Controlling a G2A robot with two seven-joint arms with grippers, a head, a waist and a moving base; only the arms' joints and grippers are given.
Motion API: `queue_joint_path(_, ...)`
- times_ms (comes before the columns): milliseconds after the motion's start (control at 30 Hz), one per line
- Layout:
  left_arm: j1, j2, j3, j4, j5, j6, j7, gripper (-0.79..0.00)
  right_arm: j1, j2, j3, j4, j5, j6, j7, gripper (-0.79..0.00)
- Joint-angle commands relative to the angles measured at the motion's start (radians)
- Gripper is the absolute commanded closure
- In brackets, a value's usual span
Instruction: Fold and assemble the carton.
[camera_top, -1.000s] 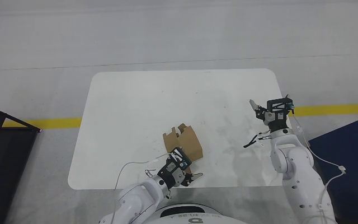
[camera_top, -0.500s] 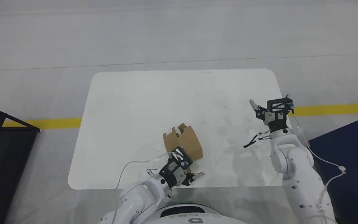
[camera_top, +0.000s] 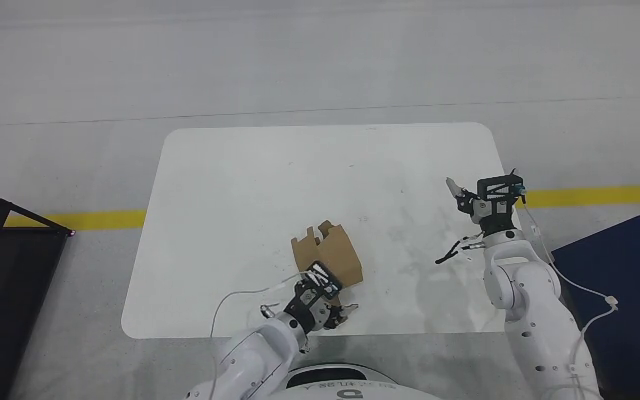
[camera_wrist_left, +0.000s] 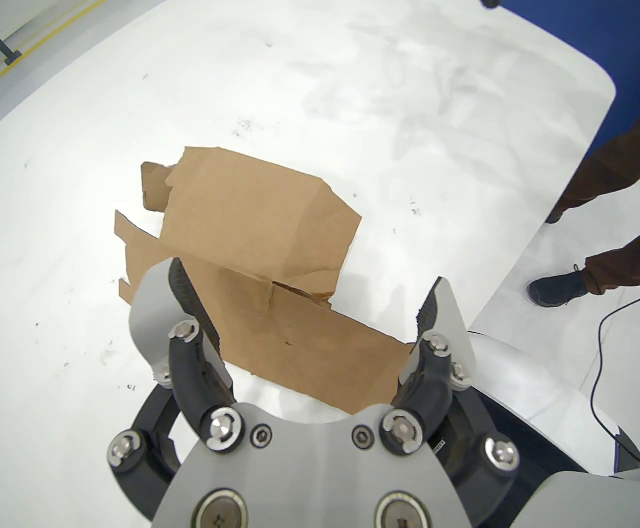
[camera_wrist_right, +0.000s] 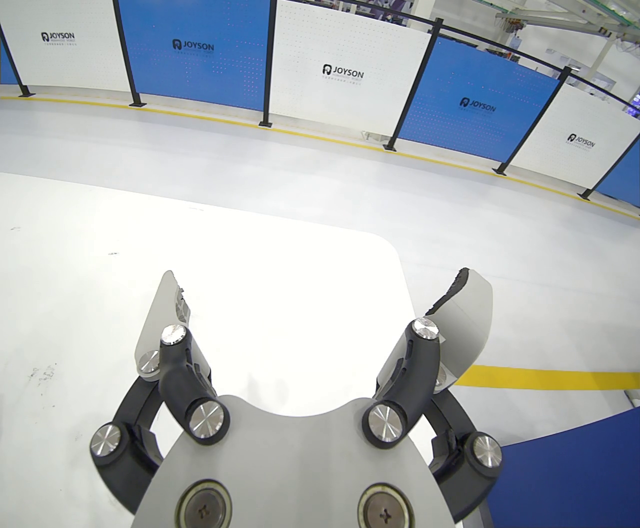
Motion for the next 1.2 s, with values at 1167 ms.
queue_joint_path(1167, 0.046, 0.001, -0.046, -0.038, 0.513, 0.126, -0.303, -0.708, 0.000, 0.000, 0.000, 0.000, 0.000, 0.000, 0.000, -0.785)
